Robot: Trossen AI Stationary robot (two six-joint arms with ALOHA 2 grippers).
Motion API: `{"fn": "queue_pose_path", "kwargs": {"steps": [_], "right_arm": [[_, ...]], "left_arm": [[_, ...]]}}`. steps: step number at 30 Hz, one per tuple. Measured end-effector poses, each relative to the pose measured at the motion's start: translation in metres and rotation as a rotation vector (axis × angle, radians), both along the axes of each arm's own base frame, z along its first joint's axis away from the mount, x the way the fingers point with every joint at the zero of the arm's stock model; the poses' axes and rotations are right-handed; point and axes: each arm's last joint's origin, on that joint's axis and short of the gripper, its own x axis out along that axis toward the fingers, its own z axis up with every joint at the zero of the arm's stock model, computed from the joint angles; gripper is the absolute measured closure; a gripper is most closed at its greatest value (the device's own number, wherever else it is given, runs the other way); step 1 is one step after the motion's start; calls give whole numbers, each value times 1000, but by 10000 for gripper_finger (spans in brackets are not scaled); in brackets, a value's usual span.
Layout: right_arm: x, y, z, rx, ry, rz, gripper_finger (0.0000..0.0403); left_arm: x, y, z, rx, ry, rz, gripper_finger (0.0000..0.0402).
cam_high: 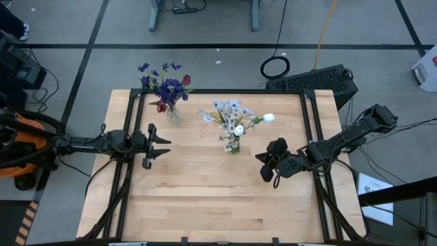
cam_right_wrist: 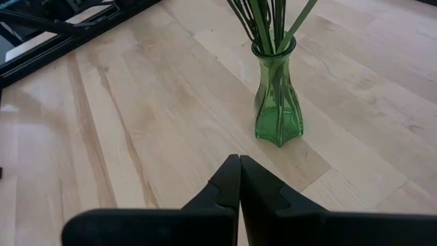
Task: Sort flowers into vase by color
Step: Return to Home Position
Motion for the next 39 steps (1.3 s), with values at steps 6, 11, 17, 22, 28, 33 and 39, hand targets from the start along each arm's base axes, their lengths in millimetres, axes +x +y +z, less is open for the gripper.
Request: {"fn": "queue_pose_path", "kwargs": {"steps": [6,11,17,22,28,33,39], "right_arm": [[0,0,0,-15,6,10,403],[0,0,0,-69,23,45,403],[1,-3,0,-138,49,80,403],[1,-10,-3,-161,97,61,403],[-2,-22,-14,-153,191,84,403],[2,-33,-31,-138,163,227,403],[-5,-54,-51,-124,-50,348,403]], "left_arm": [[0,0,0,-4,5,9,249],[0,0,-1,-4,4,9,249],[0,0,-1,-5,4,10,249],[0,0,-1,-5,5,10,249],[0,0,-1,-5,5,11,249],[0,0,-1,-5,5,14,249],[0,0,-1,-5,5,14,249]]}}
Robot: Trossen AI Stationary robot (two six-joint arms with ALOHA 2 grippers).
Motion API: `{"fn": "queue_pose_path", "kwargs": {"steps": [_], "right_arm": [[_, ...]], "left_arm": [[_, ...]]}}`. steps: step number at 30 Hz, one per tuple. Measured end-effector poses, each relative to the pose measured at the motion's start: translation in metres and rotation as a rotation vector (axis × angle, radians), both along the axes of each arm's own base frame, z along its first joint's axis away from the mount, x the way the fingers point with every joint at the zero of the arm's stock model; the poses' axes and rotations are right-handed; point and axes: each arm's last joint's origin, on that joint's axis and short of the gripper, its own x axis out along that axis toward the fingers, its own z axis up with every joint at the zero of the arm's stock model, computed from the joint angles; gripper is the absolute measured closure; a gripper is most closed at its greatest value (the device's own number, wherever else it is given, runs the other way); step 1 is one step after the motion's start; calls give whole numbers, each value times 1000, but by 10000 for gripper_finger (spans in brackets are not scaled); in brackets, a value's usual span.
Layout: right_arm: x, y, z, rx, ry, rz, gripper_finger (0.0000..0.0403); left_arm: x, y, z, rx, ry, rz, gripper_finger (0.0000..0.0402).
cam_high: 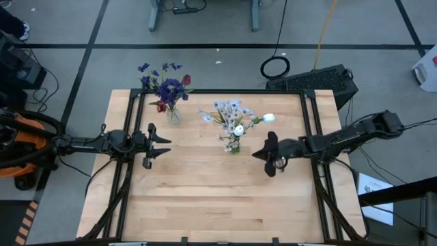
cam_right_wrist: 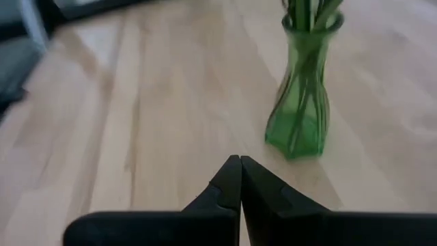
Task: Sort flowers into vase by color
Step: Return to Home Position
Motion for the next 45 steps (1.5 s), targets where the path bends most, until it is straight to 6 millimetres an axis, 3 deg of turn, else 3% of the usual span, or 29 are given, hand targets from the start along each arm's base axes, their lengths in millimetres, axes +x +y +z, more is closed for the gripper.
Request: {"fn": "queue_pose_path", "kwargs": {"steps": [8,17,30,45], "right_arm": [[-41,-21,-18,4,-187,27,403],[-72,-23,-14,73,-355,64,403],[-96,-22,-12,70,-367,65,403],[-102,-20,-5,94,-425,127,403]], "left_arm": [[0,0,0,0,1,0,249],[0,0,0,0,1,-1,249],[0,0,0,0,1,0,249],[0,0,0,0,1,-1,249]]}}
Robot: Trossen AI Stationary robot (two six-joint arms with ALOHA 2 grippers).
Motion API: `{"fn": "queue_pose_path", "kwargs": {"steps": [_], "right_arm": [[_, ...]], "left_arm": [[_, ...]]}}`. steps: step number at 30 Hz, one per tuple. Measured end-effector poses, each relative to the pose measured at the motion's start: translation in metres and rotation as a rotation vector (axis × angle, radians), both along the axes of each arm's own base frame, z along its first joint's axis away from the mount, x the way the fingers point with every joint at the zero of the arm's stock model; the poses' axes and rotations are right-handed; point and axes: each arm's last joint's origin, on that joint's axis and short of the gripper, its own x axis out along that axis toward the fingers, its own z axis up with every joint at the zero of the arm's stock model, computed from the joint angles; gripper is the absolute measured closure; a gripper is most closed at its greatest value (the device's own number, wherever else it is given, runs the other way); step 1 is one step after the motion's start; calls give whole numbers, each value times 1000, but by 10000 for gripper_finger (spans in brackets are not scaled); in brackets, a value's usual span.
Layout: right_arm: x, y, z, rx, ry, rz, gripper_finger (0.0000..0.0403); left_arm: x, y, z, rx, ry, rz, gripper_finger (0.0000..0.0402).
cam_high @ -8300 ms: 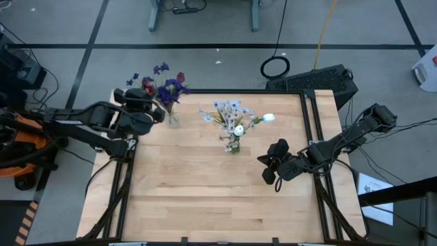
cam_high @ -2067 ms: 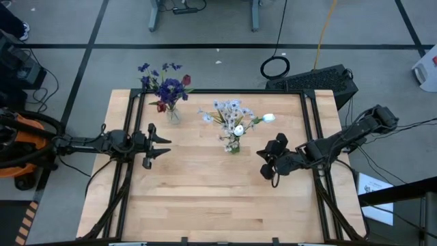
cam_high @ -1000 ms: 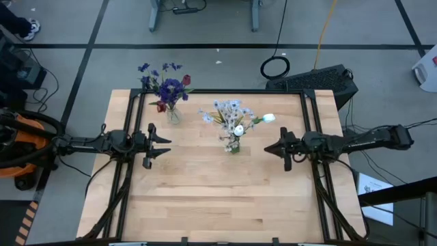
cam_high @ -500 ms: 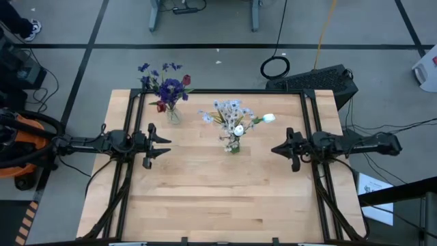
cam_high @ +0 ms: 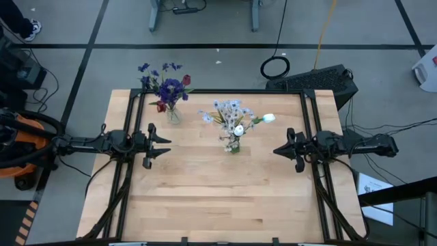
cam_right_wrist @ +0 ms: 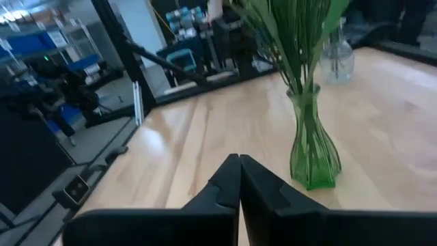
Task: Sort flowers into vase by color
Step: Return to Home Position
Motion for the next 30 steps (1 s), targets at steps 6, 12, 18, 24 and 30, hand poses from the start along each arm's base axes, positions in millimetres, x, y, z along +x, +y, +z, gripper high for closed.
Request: {"fn": "queue_pose_path", "kwargs": {"steps": [6,12,18,24,30], "right_arm": [[-5,-1,8,5,-85,-12,403],[-5,-1,9,4,-81,-13,403],[-5,-2,9,0,-80,-61,403],[-5,-2,9,1,-81,-60,403],[-5,-2,9,1,-82,-59,403]], "left_arm": [[0,0,0,0,0,0,249],[0,0,0,0,0,0,249],[0,0,0,0,-2,0,249],[0,0,0,0,-3,0,249],[0,0,0,0,-3,0,249]]}}
